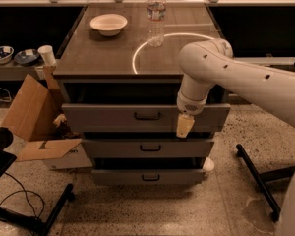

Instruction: Open top drawer

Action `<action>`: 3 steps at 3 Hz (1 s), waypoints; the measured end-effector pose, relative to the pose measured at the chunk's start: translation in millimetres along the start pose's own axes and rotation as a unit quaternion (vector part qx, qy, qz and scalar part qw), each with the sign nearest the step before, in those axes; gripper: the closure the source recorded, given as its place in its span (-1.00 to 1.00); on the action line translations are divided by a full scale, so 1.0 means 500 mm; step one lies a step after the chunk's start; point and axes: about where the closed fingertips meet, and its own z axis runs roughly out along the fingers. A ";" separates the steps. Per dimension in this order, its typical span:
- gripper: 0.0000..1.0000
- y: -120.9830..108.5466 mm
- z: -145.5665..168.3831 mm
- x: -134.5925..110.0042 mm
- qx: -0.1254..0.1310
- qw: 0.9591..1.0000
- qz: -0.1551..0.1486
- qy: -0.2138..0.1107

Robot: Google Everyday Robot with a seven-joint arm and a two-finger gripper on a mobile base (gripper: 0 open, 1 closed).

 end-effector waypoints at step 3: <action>1.00 -0.005 -0.046 -0.004 0.000 1.000 0.000 0.000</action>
Offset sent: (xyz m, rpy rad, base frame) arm -0.0778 -0.0423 0.0053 0.0340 0.0526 -0.1262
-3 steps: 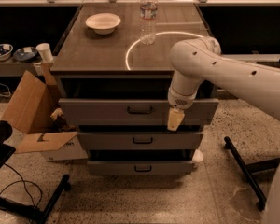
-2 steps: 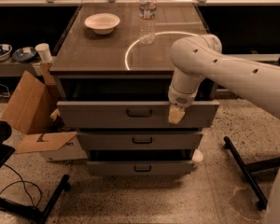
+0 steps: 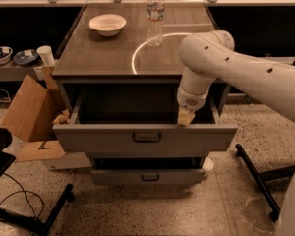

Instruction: Open top drawer

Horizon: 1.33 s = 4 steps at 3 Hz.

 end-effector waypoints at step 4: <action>-0.46 0.066 -0.041 0.041 0.010 1.000 0.019 -0.013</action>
Offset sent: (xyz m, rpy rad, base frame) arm -0.0207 -0.0057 0.0108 0.0214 -0.0147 -0.0240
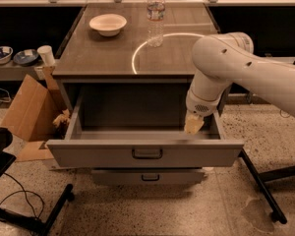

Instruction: Open top drawer

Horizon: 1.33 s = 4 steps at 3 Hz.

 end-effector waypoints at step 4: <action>-1.00 0.053 0.040 0.001 -0.024 1.000 -0.001 -0.009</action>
Offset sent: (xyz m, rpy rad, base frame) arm 0.0000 0.0000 0.0000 0.0000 0.0000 0.0000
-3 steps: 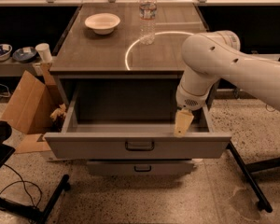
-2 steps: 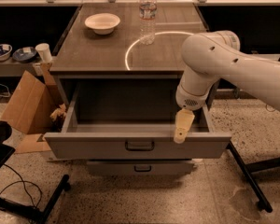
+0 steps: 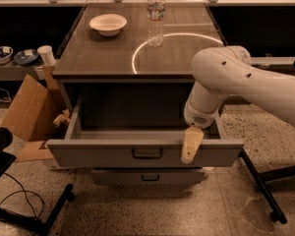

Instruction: Open top drawer

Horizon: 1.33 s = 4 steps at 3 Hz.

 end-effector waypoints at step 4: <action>0.69 0.375 -0.028 0.073 -0.092 0.991 0.066 0.076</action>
Offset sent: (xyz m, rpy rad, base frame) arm -0.1981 0.0316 0.0155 -0.1025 0.2404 -0.0554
